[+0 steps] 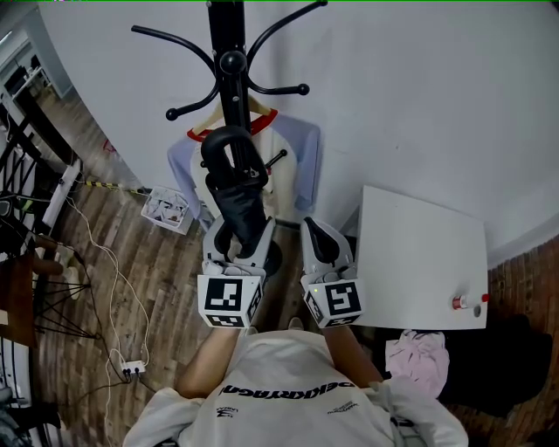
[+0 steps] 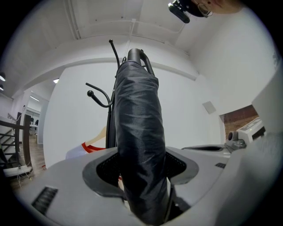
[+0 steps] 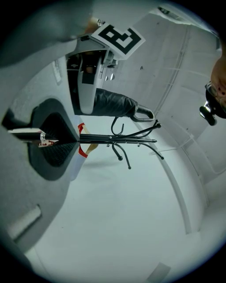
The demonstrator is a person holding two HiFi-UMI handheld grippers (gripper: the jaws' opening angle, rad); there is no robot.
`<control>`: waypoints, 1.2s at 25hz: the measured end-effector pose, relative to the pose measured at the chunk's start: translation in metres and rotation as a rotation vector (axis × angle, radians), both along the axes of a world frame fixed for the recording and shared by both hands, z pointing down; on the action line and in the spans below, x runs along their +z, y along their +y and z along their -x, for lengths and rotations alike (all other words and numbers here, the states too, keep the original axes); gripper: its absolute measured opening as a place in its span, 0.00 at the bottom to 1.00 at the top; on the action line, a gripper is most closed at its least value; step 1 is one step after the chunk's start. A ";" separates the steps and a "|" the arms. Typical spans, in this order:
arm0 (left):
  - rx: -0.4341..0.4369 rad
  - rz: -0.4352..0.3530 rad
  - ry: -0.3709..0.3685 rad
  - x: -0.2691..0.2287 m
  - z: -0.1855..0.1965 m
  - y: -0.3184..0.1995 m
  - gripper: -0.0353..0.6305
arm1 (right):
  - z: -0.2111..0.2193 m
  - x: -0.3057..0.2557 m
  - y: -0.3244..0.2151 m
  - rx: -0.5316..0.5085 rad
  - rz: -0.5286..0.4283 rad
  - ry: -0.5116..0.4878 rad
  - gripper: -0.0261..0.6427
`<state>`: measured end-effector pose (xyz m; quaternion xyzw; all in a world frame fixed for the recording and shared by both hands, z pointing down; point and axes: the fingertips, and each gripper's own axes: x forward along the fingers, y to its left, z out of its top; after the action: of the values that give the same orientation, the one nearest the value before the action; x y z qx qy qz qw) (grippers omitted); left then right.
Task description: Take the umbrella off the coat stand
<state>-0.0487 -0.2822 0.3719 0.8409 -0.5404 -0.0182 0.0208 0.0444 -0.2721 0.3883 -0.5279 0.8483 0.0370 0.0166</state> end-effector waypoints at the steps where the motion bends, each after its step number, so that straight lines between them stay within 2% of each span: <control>1: -0.004 -0.001 0.004 0.004 0.000 0.001 0.44 | -0.001 0.000 0.001 0.001 0.001 0.001 0.04; 18: -0.096 -0.021 0.030 0.046 0.011 0.013 0.44 | -0.001 0.010 0.011 -0.002 -0.007 0.015 0.04; 30: -0.114 0.011 0.024 0.065 0.017 0.022 0.44 | -0.001 0.017 0.016 -0.007 0.001 0.016 0.03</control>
<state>-0.0661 -0.2600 0.4368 0.8082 -0.5875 -0.0264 0.0310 0.0451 -0.2557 0.4054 -0.5248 0.8502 0.0407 0.0095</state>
